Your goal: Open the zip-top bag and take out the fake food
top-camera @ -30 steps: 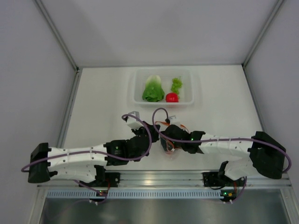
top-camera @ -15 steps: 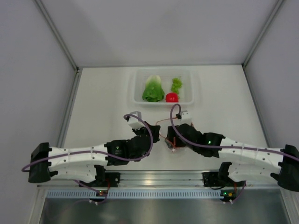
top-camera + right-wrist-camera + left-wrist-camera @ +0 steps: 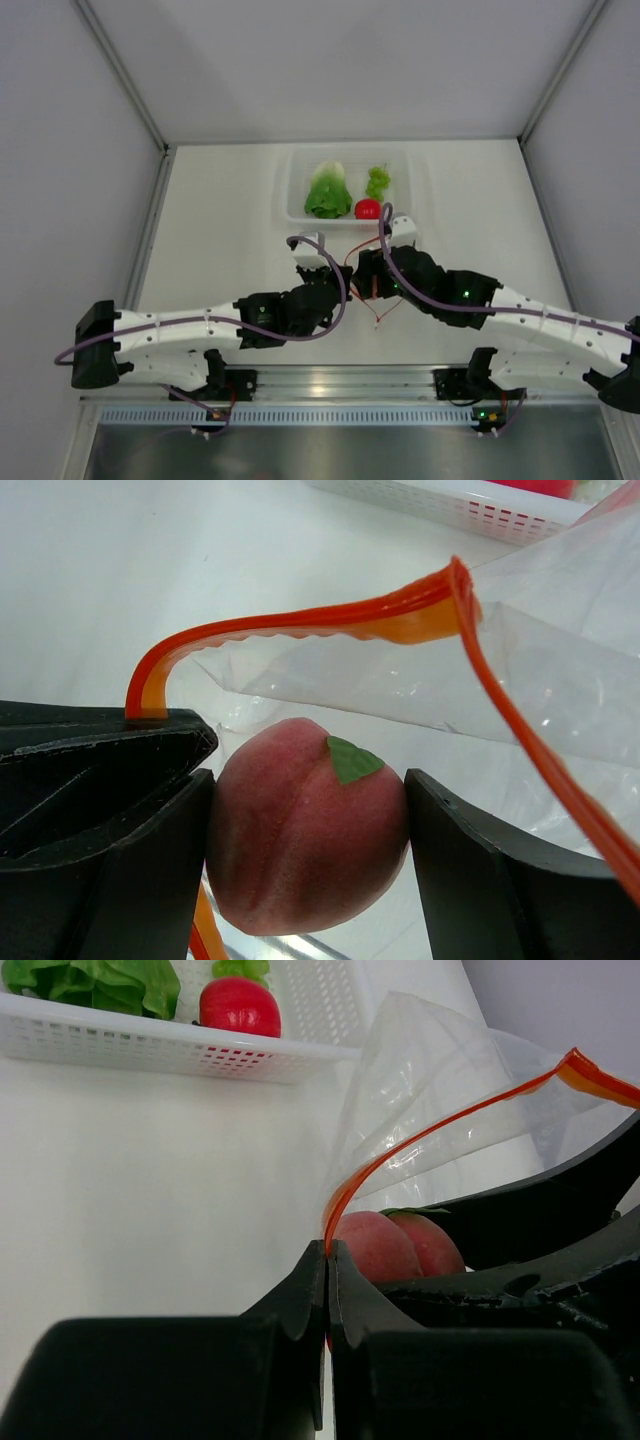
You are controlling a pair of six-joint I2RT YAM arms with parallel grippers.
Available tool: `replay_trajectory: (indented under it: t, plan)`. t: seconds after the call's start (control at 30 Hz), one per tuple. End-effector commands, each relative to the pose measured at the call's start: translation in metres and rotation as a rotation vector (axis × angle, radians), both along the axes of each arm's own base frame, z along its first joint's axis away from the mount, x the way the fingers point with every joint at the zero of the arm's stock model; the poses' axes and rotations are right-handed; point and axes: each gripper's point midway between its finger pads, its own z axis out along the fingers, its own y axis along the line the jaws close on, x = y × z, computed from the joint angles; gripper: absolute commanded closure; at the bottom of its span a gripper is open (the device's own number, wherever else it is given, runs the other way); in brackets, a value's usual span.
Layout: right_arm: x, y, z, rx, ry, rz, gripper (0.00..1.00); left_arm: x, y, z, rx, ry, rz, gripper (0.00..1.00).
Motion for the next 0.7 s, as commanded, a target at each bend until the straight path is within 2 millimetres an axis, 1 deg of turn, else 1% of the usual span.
replay_trajectory:
  t: [0.0,0.03,0.07,0.1,0.13,0.17,0.2,0.3,0.33,0.37,0.53,0.6,0.63,0.67]
  plan:
    - [0.001,0.018,0.049,0.121,-0.080,0.045,0.66,-0.014,-0.023,0.012,-0.009,-0.003,-0.121,1.00]
    - [0.000,0.020,0.052,0.139,-0.087,0.063,0.67,-0.013,-0.021,0.010,-0.007,-0.001,-0.113,1.00]
    - [-0.005,0.021,0.060,0.174,-0.095,0.086,0.67,-0.012,-0.018,0.006,0.003,-0.002,-0.104,1.00]
    - [-0.010,0.023,0.063,0.197,-0.088,0.117,0.66,-0.010,-0.013,0.004,0.012,-0.006,-0.082,1.00]
    - [-0.013,0.023,0.065,0.217,-0.086,0.123,0.66,-0.009,-0.010,0.001,0.022,0.000,-0.071,1.00]
    - [-0.016,0.020,0.071,0.242,-0.091,0.130,0.67,-0.009,-0.008,-0.001,0.029,0.001,-0.063,1.00]
    - [-0.020,0.021,0.072,0.263,-0.081,0.146,0.66,-0.009,-0.005,-0.003,0.033,0.001,-0.060,1.00]
    - [-0.032,0.020,0.085,0.340,-0.094,0.199,0.66,-0.009,-0.002,-0.006,0.037,0.003,-0.059,1.00]
    - [-0.033,0.019,0.081,0.346,-0.092,0.202,0.66,-0.010,-0.002,-0.005,0.039,0.000,-0.064,1.00]
    - [-0.035,0.017,0.088,0.378,-0.109,0.206,0.66,-0.011,-0.003,-0.005,0.040,0.002,-0.070,1.00]
    - [-0.030,0.007,0.085,0.378,-0.119,0.152,0.68,-0.011,-0.002,-0.005,0.032,0.004,-0.065,1.00]
    - [-0.030,0.003,0.094,0.430,-0.132,0.133,0.68,-0.010,-0.004,-0.006,0.035,0.006,-0.065,1.00]
    - [-0.030,0.001,0.095,0.439,-0.134,0.123,0.68,-0.009,-0.006,-0.004,0.032,0.005,-0.065,1.00]
    - [-0.029,-0.003,0.101,0.461,-0.145,0.108,0.68,-0.010,-0.008,-0.004,0.033,0.008,-0.070,1.00]
